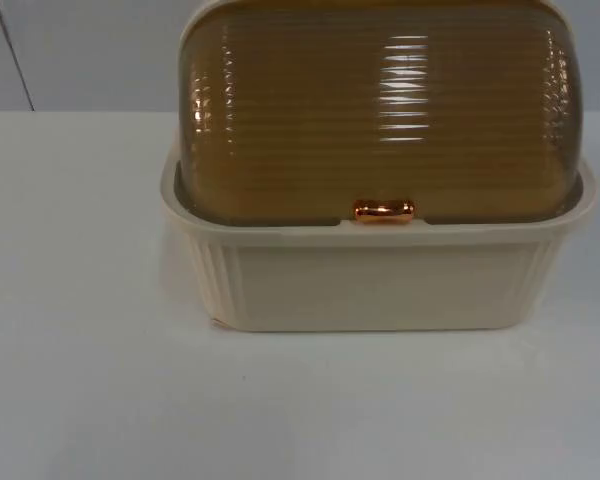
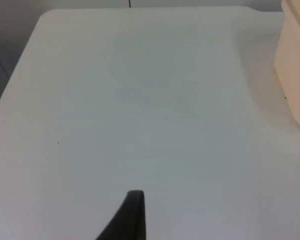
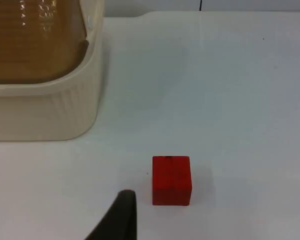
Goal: Open the box lid with the left hand, place the block into the box with the right hand, then close the box lid with the left hand.
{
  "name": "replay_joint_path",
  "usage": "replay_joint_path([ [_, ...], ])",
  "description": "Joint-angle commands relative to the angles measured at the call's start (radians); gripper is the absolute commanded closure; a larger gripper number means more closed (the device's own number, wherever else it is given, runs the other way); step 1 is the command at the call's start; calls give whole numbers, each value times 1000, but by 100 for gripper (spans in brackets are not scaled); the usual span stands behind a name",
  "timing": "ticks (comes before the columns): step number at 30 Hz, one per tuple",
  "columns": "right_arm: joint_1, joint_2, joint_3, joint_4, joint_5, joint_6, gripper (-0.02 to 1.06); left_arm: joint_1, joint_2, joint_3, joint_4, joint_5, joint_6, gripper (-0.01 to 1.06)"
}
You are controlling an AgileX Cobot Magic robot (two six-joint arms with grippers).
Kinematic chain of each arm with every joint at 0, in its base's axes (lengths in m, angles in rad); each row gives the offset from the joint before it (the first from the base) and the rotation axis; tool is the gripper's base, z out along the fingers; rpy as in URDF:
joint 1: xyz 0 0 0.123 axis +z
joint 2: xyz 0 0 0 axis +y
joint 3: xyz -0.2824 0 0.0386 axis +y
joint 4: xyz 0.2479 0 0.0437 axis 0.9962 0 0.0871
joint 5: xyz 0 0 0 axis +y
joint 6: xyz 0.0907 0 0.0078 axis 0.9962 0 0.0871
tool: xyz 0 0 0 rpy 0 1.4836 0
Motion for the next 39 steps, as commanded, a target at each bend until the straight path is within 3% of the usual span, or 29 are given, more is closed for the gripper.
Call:
replay_joint_path([
  [1,4,-3,-5,-1,-10,30,0,-4,-4,0,5,-12,-8,0],
  [6,4,12,-45,-3,-5,58,0,-4,30,-66,-5,-41,-8,0],
  [12,4,168,-164,-10,-26,58,0,-4,220,-204,116,-100,-11,0],
  [17,4,319,-248,-38,-97,62,0,-4,387,-263,136,-237,-106,0],
  [30,4,530,-349,-93,-251,99,0,-4,618,-282,53,-470,-106,0],
  [39,4,627,-373,-100,-308,99,0,-4,737,-358,55,-496,-101,0],
])
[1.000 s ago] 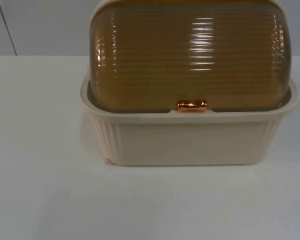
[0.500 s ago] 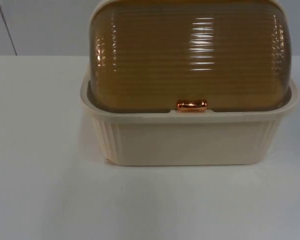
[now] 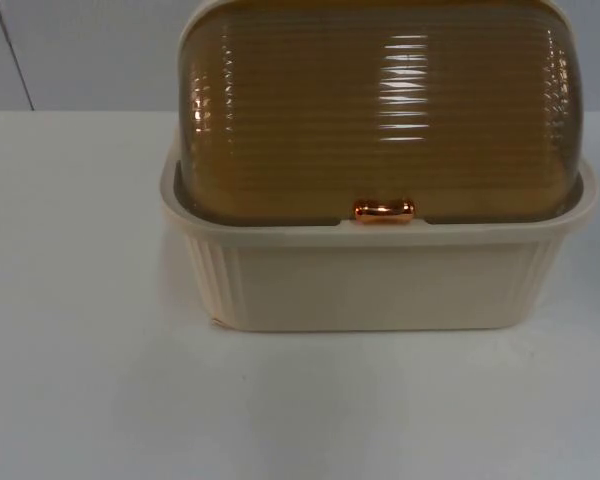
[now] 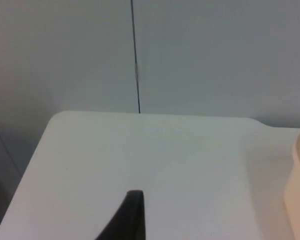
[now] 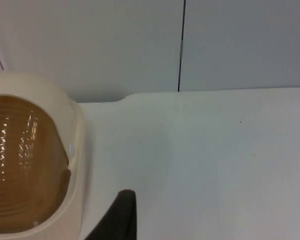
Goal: Open the box lid with the left hand, place the block into the box with the right hand, then close the box lid with the left hand.
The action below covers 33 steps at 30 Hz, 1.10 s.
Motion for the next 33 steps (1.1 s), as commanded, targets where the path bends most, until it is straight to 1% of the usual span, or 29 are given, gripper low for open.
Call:
replay_joint_path([
  [1,4,22,-10,-10,-21,3,0,-4,53,-34,-13,-3,11,0],
  [6,4,44,-10,-13,-64,3,0,-4,137,-56,-20,-11,40,0],
  [9,4,51,-10,-13,-68,3,0,-6,176,-56,-39,-25,45,0],
  [12,4,51,-10,-17,-71,3,0,-50,243,-56,-106,-39,104,0],
  [13,4,51,-10,-17,-71,3,0,-50,243,-56,-106,-39,104,0],
  [15,4,51,-10,-20,-73,3,0,-102,288,-56,-120,-47,134,0],
  [18,4,51,-10,-20,-77,3,0,-210,355,-56,-123,-70,141,0],
  [19,4,51,-10,-20,-77,3,0,-210,355,-56,-123,-70,141,0],
  [23,4,51,-10,-20,-80,3,0,-387,438,-56,-116,-104,187,0],
  [24,4,51,-10,-20,-80,3,0,-387,438,-56,-116,-104,187,0],
  [25,4,51,-10,-20,-80,3,0,-422,458,-56,-114,-116,195,0],
  [26,4,51,-10,-20,-80,3,0,-484,488,-56,-94,-136,197,0],
  [27,4,51,-10,-20,-80,3,0,-523,503,-56,-69,-147,197,0],
  [28,4,51,-10,-20,-80,3,0,-554,518,-56,-47,-155,197,0],
  [29,4,51,-10,-20,-80,3,0,-554,518,-56,-47,-155,197,0],
  [31,4,51,-10,-20,-80,3,0,-620,559,-56,8,-175,197,0],
  [33,4,51,-10,-20,-80,3,0,-674,598,-62,73,-167,197,0],
])
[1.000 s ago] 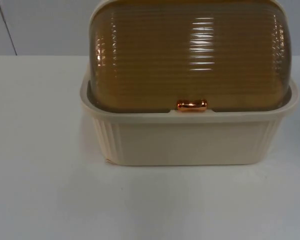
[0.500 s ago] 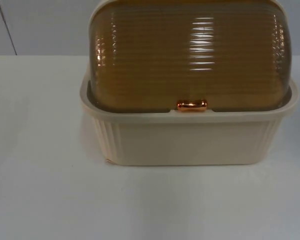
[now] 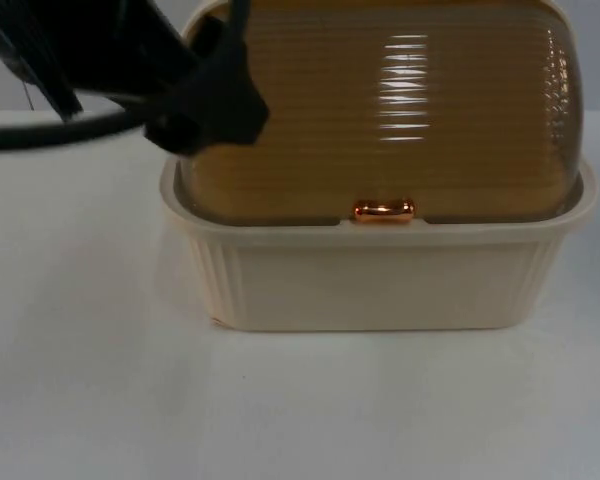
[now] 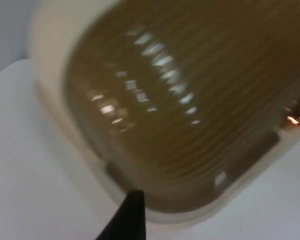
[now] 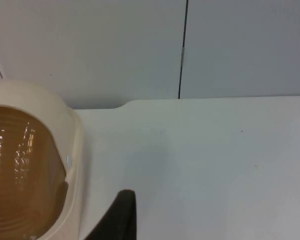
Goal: Open the box lid with the left hand, place the block into the box with the right hand, then close the box lid with the left hand.
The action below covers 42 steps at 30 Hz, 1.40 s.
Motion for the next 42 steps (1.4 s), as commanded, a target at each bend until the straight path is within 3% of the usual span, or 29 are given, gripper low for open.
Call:
replay_joint_path([
  [1,4,-1,-5,-10,-19,2,0,-86,61,-18,105,-5,4,0],
  [3,4,-1,-5,-12,-19,2,0,-110,79,-25,133,-5,4,0],
  [7,4,-1,-5,-12,-19,2,0,-240,145,-51,379,-7,4,0],
  [8,4,-1,-5,-12,-19,2,0,-240,145,-51,379,-7,4,0],
  [12,4,-1,-5,-29,-19,2,0,-361,205,-51,759,-5,4,0],
  [16,4,-1,-5,-50,-19,2,0,-403,268,-51,904,-9,4,0],
  [20,4,-1,-5,-62,-19,2,0,-418,340,-51,965,39,-39,0],
  [22,4,-1,-5,-71,-19,2,0,-434,380,-51,1046,69,-160,0],
  [25,4,-1,-5,-110,-19,2,0,-468,419,-51,1265,79,-443,0],
  [26,4,-1,-5,-110,-19,2,0,-468,419,-51,1265,79,-443,0],
  [30,4,-1,-5,-112,-22,2,0,-482,464,-51,1611,183,-791,0],
  [37,4,-1,-5,-112,-29,2,0,-478,481,-51,1606,171,-833,4],
  [40,4,-1,-5,-112,-29,2,0,-478,481,-51,1596,171,-837,27],
  [41,4,-1,-5,-112,-29,2,0,-478,481,-51,1596,171,-837,27],
  [42,4,-1,-5,-112,-29,2,0,-478,481,-51,1594,171,-837,39],
])
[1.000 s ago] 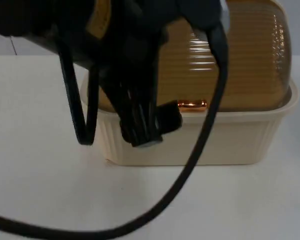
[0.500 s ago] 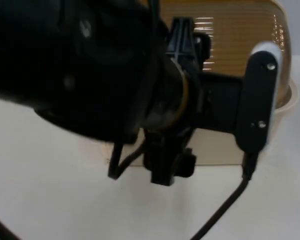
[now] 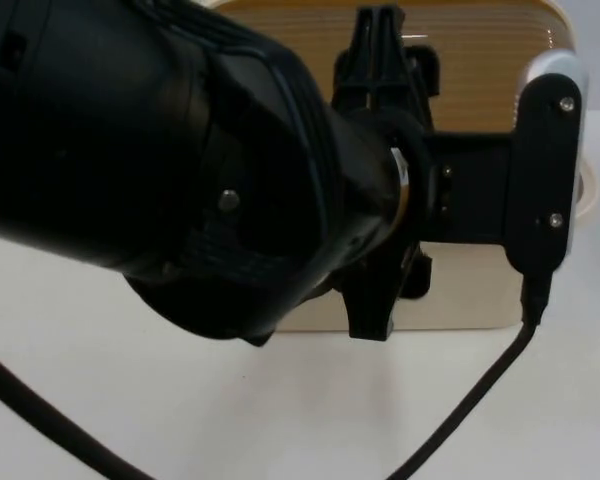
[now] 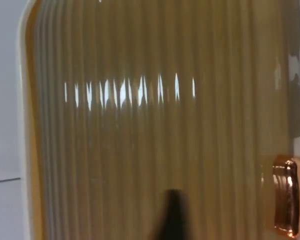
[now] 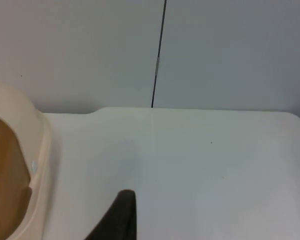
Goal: Open the box lid with the left hand, place the block into the box with the right hand, then close the box lid with the left hand.
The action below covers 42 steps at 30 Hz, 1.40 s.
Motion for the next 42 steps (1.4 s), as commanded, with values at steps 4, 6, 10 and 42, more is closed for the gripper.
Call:
replay_joint_path([
  [4,4,-1,-5,-5,-10,1,0,-3,0,-4,-29,1,-17,81],
  [6,4,-1,-5,-5,-10,1,0,-3,0,-4,-48,1,-18,89],
  [10,4,-1,-5,-3,-10,3,0,-3,7,-4,-69,1,-18,105],
  [42,4,-1,-5,-3,-25,3,0,82,83,-5,60,-43,-99,105],
])
